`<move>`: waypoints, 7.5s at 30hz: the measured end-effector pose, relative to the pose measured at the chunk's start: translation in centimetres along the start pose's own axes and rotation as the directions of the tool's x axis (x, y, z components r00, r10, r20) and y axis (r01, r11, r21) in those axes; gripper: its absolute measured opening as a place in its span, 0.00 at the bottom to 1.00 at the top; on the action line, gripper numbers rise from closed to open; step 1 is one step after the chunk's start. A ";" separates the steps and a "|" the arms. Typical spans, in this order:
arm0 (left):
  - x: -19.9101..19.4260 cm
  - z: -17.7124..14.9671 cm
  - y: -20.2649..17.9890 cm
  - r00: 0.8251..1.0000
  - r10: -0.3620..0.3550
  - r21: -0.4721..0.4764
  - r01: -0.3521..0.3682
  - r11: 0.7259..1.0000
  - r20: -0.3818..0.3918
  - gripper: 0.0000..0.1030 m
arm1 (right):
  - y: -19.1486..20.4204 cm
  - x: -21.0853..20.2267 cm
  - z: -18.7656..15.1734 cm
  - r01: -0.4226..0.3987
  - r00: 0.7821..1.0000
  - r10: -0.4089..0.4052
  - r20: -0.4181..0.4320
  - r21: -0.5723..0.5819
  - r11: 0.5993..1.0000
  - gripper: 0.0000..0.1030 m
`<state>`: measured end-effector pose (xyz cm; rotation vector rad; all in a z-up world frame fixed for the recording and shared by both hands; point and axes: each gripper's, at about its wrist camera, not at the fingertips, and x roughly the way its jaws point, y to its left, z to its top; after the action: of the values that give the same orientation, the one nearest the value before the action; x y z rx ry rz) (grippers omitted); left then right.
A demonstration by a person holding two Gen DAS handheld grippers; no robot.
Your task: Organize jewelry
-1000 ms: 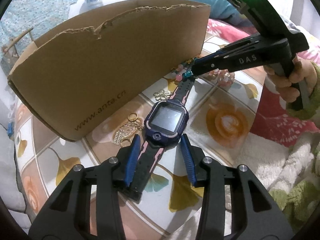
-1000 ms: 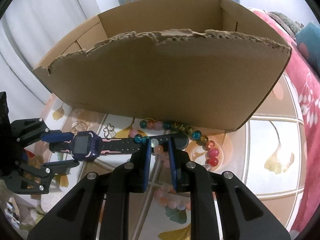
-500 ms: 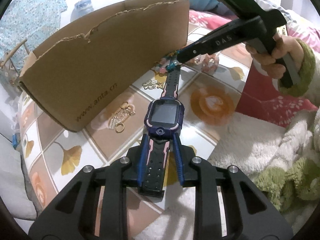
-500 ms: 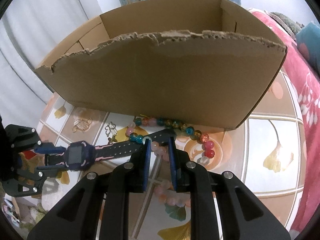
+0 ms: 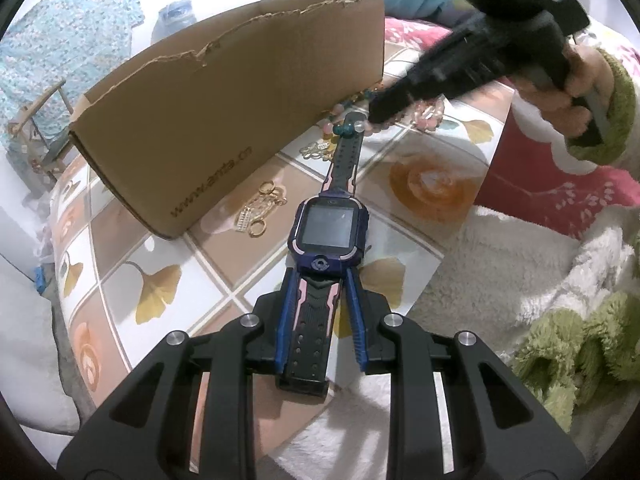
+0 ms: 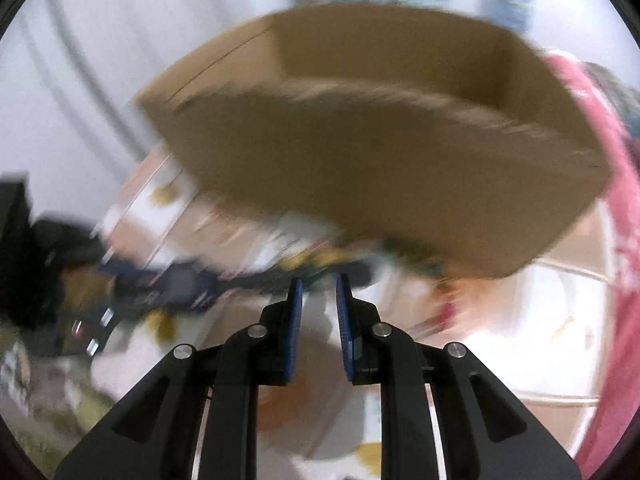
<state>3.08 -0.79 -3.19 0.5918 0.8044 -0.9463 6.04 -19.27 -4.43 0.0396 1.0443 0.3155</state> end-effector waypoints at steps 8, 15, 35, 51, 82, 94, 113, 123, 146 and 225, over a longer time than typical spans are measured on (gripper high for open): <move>-0.1 -0.5 -0.2 1.000 0.009 0.007 -0.009 1.000 0.007 0.23 | -4.4 0.1 0.8 0.118 0.993 -0.118 -0.008 0.195 0.974 0.15; -0.3 -0.6 0.3 1.000 -0.005 0.016 0.005 1.000 0.007 0.23 | 1.8 -0.9 1.8 -0.131 0.991 0.133 0.008 -0.138 0.982 0.48; -0.1 -0.5 0.5 1.000 -0.008 0.029 0.008 1.000 0.005 0.28 | 5.8 2.5 1.6 -0.344 0.934 0.251 -0.256 -0.443 0.828 0.64; 0.6 1.1 1.1 0.999 -0.031 0.165 0.038 0.986 -0.041 0.30 | 6.0 1.4 1.0 -0.266 0.957 0.136 -0.255 -0.592 0.761 0.34; 1.1 1.1 4.0 0.982 -0.178 0.022 0.179 0.984 -0.059 0.58 | 6.5 2.4 0.7 -0.245 0.967 0.117 -0.228 -0.682 0.689 0.23; -0.1 0.1 1.8 0.983 -0.170 0.036 0.173 0.984 -0.068 0.30 | 6.6 2.3 0.9 -0.253 0.965 0.125 -0.232 -0.690 0.678 0.25; -0.4 0.8 0.2 0.982 -0.168 0.153 0.179 0.972 -0.087 0.24 | 7.5 1.8 0.1 -0.233 0.970 0.102 -0.220 -0.728 0.645 0.24; -3.1 1.5 -1.5 0.994 -0.103 0.201 0.108 0.974 -0.036 0.22 | 8.9 -0.7 -1.1 -0.141 0.989 0.047 -0.143 -0.778 0.612 0.23; -10.4 14.5 0.8 0.956 0.206 0.315 -0.264 0.912 0.207 0.00 | 6.9 -13.8 6.9 0.207 0.971 -0.031 0.238 -0.765 0.610 0.00; 9.5 19.4 -13.3 0.992 -0.118 0.384 0.121 0.915 -0.032 0.02 | -16.2 -8.3 -15.2 -0.368 0.903 0.112 0.414 0.614 0.698 0.49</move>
<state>1.17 -26.02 -1.02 0.8958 0.6685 -1.2301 -6.92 -38.76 -8.08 0.8925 0.7452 0.1361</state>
